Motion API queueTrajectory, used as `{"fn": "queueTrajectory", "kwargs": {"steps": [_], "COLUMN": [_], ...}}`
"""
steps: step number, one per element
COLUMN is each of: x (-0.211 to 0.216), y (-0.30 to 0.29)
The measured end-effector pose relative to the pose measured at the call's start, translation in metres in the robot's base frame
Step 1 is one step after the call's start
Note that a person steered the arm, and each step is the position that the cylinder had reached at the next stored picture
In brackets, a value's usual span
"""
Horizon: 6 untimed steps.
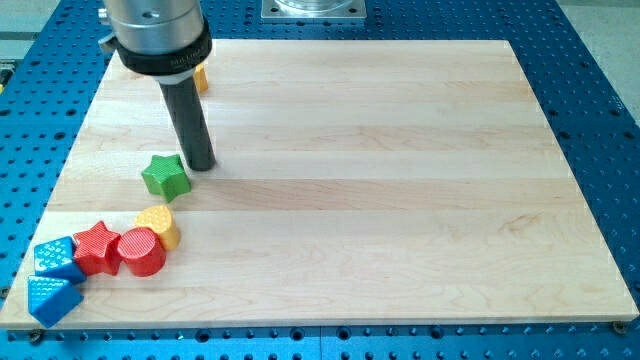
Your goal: Move your arm diagonally top right to the hexagon
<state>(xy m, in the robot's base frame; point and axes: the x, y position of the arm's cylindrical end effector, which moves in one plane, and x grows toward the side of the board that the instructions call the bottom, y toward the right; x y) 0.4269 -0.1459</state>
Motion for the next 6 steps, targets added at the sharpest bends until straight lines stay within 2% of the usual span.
{"fn": "queueTrajectory", "kwargs": {"steps": [2,3,4,5,6], "x": [0.048,0.033,-0.058,-0.155,-0.185], "y": [-0.047,-0.036,0.032,0.065,0.001]}}
